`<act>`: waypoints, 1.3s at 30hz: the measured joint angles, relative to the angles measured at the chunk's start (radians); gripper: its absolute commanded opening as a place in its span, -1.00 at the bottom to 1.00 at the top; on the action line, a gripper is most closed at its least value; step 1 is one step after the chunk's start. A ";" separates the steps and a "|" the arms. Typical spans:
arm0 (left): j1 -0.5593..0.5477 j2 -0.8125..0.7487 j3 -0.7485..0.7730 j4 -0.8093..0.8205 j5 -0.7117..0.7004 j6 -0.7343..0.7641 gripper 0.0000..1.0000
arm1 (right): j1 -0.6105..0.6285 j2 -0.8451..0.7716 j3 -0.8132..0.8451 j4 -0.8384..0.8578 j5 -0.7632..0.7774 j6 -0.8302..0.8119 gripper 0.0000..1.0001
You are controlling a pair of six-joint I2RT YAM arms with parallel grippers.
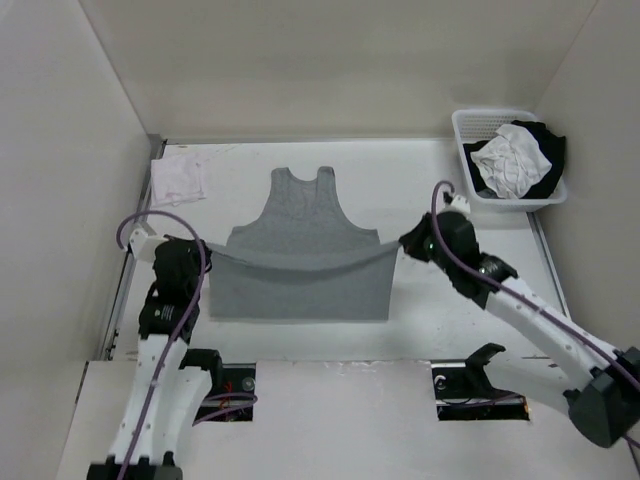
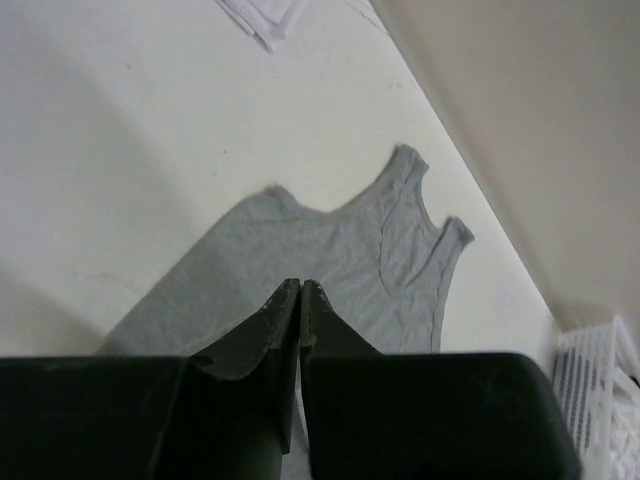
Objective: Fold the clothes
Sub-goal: Fold the tank top
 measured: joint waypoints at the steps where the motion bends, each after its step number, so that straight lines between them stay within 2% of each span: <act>1: 0.013 0.079 0.002 0.059 -0.002 -0.006 -0.98 | -0.076 0.060 0.046 0.048 -0.043 -0.023 -1.00; 4: 0.063 0.317 0.025 0.227 -0.006 -0.019 -0.98 | -0.214 0.228 0.186 0.151 -0.134 -0.074 -1.00; 8: 0.118 0.647 0.123 0.414 -0.005 -0.028 -0.98 | -0.287 0.477 0.426 0.235 -0.227 -0.126 -1.00; 15: 0.131 1.150 0.446 0.631 0.038 -0.019 -0.95 | -0.370 0.922 0.835 0.283 -0.318 -0.177 -1.00; 17: 0.126 1.271 0.558 0.658 0.058 -0.005 -0.88 | -0.389 1.030 0.920 0.281 -0.326 -0.181 -0.97; 19: 0.122 1.363 0.644 0.681 0.079 0.008 -0.77 | -0.403 1.115 0.978 0.276 -0.327 -0.180 -0.69; 21: 0.116 1.428 0.702 0.688 0.100 0.024 -0.52 | -0.411 1.173 1.007 0.272 -0.321 -0.175 -0.18; 22: 0.114 1.444 0.715 0.689 0.109 0.030 -0.44 | -0.415 1.189 1.009 0.268 -0.314 -0.176 -0.06; 25: 0.102 1.432 0.699 0.685 0.124 0.044 -0.37 | -0.421 1.183 0.990 0.256 -0.301 -0.180 0.04; 27: 0.089 1.370 0.630 0.703 0.128 0.049 -0.38 | -0.420 1.126 0.911 0.286 -0.295 -0.180 -0.06; 30: 0.031 1.172 0.421 0.734 0.114 0.053 -0.37 | -0.402 0.956 0.689 0.333 -0.282 -0.177 -0.88; 31: -0.001 1.098 0.348 0.746 0.108 0.054 -0.37 | -0.389 0.894 0.613 0.348 -0.275 -0.176 -0.99; 34: -0.102 0.866 0.111 0.779 0.099 0.050 -0.38 | -0.320 0.708 0.382 0.405 -0.257 -0.154 -0.94; 36: -0.112 0.765 -0.017 0.774 0.106 0.042 -0.37 | -0.271 0.617 0.254 0.440 -0.246 -0.142 -0.68; 39: -0.058 0.660 -0.187 0.729 0.121 0.027 -0.31 | -0.227 0.525 0.091 0.462 -0.231 -0.123 -0.40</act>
